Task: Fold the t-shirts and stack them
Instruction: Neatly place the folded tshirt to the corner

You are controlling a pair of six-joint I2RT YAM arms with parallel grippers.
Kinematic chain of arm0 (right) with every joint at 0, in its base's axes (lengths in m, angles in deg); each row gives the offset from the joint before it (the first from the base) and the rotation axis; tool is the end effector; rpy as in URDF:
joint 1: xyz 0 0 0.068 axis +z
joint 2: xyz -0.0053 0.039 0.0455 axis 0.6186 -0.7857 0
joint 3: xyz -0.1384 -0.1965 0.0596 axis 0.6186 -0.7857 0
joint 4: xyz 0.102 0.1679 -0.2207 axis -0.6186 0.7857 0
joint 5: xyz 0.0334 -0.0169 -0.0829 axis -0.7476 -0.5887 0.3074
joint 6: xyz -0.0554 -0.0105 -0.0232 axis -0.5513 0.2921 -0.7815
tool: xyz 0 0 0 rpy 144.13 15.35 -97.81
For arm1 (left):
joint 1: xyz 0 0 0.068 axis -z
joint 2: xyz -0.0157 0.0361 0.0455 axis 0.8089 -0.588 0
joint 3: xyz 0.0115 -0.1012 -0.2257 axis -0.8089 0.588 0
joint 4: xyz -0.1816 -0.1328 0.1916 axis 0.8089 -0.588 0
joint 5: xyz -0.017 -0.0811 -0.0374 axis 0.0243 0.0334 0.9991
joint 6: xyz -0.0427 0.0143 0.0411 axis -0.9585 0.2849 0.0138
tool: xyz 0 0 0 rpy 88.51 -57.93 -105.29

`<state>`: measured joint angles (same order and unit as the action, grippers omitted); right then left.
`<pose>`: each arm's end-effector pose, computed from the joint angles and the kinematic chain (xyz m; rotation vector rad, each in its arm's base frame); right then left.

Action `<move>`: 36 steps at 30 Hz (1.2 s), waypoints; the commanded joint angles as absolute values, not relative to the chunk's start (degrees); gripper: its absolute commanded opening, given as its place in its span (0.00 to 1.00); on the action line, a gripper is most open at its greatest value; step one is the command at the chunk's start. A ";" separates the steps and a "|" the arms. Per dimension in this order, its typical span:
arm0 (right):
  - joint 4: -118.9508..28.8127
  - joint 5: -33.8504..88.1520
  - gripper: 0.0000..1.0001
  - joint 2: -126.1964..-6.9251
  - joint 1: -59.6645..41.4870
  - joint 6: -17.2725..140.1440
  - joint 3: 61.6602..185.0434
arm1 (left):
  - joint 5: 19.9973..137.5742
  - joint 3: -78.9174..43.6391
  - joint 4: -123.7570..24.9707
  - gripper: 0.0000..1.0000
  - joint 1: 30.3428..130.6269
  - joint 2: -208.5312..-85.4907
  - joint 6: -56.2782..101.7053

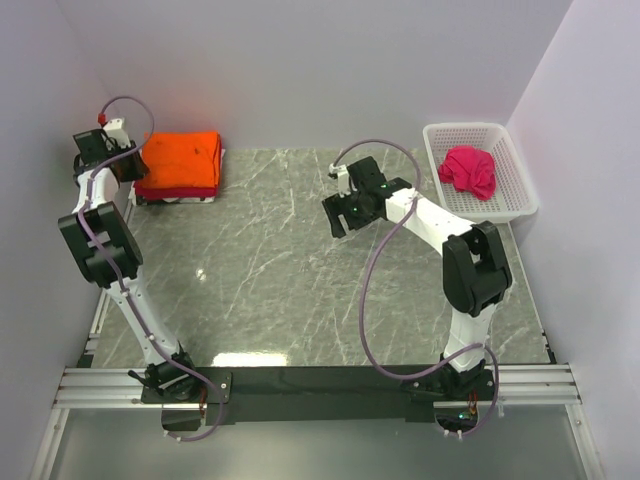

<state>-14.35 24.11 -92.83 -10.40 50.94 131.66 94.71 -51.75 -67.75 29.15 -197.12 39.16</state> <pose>0.3863 0.2134 0.1870 -0.7646 2.4323 0.4024 0.4955 0.2087 0.2041 -0.1371 2.1286 -0.1591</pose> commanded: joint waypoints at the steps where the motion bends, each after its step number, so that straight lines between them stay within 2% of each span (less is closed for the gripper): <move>1: -13.41 23.45 0.85 -88.93 -11.76 50.31 131.30 | 89.88 -52.52 -67.58 0.28 28.67 -198.34 38.86; 7: -12.97 24.42 0.89 -84.10 -13.60 49.26 128.67 | 86.17 -53.57 -67.84 0.31 28.59 -197.03 38.08; 10: -12.00 24.68 0.91 -82.52 -15.10 49.08 128.31 | 83.80 -53.31 -68.11 0.38 28.41 -193.96 37.90; 13: -11.39 25.12 0.94 -79.18 -17.90 49.08 127.61 | 84.67 -51.74 -68.99 0.65 28.23 -188.95 38.68; 14: -11.13 25.04 0.95 -77.08 -18.70 49.17 127.09 | 85.46 -51.38 -69.42 0.92 28.32 -185.98 38.95; 15: -11.04 24.95 0.96 -75.93 -19.31 49.26 126.91 | 87.03 -51.03 -71.60 0.99 28.58 -184.56 39.21; 19: -10.77 24.25 0.98 -69.79 -24.57 49.96 125.07 | 86.79 -51.12 -79.34 1.00 30.86 -178.49 39.82; 23: -10.68 22.49 0.98 -64.94 -28.79 51.01 123.13 | 82.31 -47.00 -83.84 0.99 37.79 -170.51 42.99; 28: -10.68 21.79 0.98 -59.41 -31.62 51.72 119.10 | 82.64 -34.17 -84.46 0.99 45.27 -161.27 41.59; 32: -11.47 20.38 0.98 -54.57 -31.98 50.84 112.59 | 82.22 -20.38 -78.33 0.99 53.27 -151.00 40.10; 36: -11.39 20.03 1.00 -51.84 -31.98 49.97 106.96 | 81.42 -9.22 -74.71 1.00 58.37 -146.32 38.87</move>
<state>-10.86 21.32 -54.14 -31.74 50.89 109.23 82.53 -13.41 -78.70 56.09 -149.97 40.40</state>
